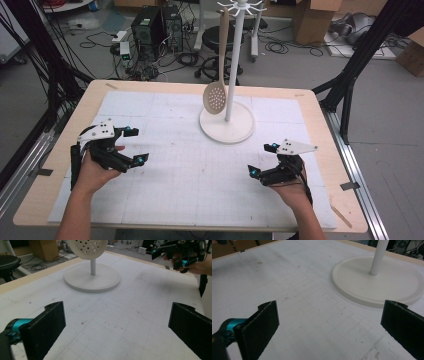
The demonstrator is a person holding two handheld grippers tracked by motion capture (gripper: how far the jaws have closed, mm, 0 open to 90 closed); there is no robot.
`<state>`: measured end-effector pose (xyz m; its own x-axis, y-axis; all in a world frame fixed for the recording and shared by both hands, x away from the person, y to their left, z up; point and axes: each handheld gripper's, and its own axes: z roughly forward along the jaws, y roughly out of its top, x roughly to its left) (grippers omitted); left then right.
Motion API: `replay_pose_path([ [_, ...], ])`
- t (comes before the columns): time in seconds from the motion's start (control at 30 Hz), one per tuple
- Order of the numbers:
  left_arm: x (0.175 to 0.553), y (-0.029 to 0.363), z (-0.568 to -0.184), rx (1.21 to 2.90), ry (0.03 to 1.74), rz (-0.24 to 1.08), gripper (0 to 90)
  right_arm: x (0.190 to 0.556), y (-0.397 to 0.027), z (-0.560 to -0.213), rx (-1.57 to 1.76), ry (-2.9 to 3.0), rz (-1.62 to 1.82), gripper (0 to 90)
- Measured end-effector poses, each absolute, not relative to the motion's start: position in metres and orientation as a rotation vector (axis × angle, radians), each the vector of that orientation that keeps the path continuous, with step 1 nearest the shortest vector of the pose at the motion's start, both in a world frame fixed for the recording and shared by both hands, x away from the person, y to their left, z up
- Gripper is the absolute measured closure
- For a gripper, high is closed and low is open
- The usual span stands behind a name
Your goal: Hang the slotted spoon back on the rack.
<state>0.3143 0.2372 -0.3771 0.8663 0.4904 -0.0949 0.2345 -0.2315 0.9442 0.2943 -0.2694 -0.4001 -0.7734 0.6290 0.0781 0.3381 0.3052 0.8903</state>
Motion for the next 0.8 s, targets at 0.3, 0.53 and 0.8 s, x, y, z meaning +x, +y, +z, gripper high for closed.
replay_pose_path([
  [0.3,0.313,0.241,-0.382,1.812,0.563,0.247,1.6,0.298,-0.269,-0.402,0.878,2.292,1.470,0.4],
  [0.53,0.315,0.237,-0.386,1.830,0.550,0.228,1.6,0.298,-0.271,-0.401,0.887,2.290,1.476,0.4],
  [0.8,0.316,0.239,-0.390,1.820,0.574,0.211,1.6,0.299,-0.271,-0.402,0.880,2.295,1.476,0.4],
])
